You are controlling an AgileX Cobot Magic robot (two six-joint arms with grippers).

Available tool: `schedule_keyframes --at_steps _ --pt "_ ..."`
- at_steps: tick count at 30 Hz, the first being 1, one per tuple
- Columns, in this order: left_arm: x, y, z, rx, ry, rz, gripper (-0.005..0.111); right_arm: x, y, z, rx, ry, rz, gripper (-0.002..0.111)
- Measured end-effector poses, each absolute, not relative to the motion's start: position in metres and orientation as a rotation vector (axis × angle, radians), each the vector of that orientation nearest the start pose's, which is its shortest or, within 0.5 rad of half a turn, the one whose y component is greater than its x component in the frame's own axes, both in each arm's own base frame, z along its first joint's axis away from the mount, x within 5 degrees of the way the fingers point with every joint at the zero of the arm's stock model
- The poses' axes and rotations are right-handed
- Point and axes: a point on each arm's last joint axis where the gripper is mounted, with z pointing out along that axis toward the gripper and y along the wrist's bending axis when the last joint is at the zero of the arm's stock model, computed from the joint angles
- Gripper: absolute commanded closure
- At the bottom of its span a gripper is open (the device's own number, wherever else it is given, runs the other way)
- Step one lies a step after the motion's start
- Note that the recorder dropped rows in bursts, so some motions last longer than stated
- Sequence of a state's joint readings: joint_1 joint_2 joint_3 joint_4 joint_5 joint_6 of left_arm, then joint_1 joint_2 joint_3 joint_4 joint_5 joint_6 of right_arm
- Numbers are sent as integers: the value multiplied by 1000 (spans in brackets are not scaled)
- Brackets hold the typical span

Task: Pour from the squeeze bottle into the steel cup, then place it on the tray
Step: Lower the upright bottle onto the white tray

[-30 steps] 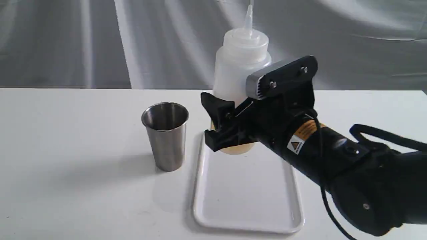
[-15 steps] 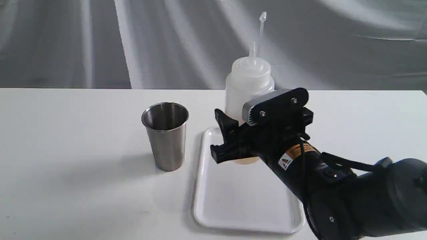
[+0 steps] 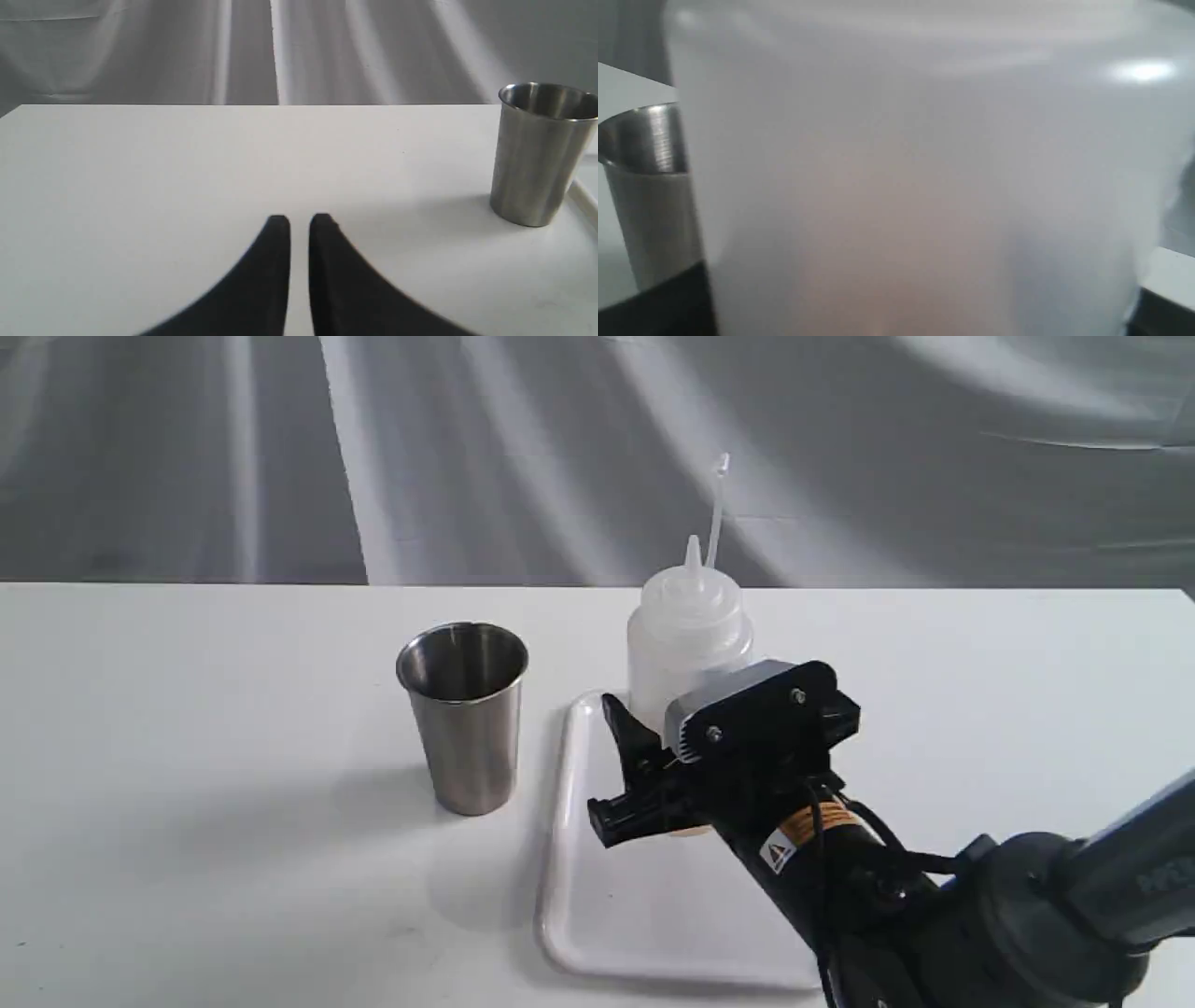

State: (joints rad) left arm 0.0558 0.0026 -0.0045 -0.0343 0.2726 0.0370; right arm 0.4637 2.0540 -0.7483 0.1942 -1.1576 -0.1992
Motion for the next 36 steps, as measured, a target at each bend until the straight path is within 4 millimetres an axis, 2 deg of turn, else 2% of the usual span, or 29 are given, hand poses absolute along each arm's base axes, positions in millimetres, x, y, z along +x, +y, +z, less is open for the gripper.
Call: schedule_keyframes --at_steps 15,36 --pt "55 2 190 -39 1754 35 98 331 147 97 -335 1657 115 108" --pt "55 2 190 -39 1754 35 98 331 147 96 -289 1671 157 108"
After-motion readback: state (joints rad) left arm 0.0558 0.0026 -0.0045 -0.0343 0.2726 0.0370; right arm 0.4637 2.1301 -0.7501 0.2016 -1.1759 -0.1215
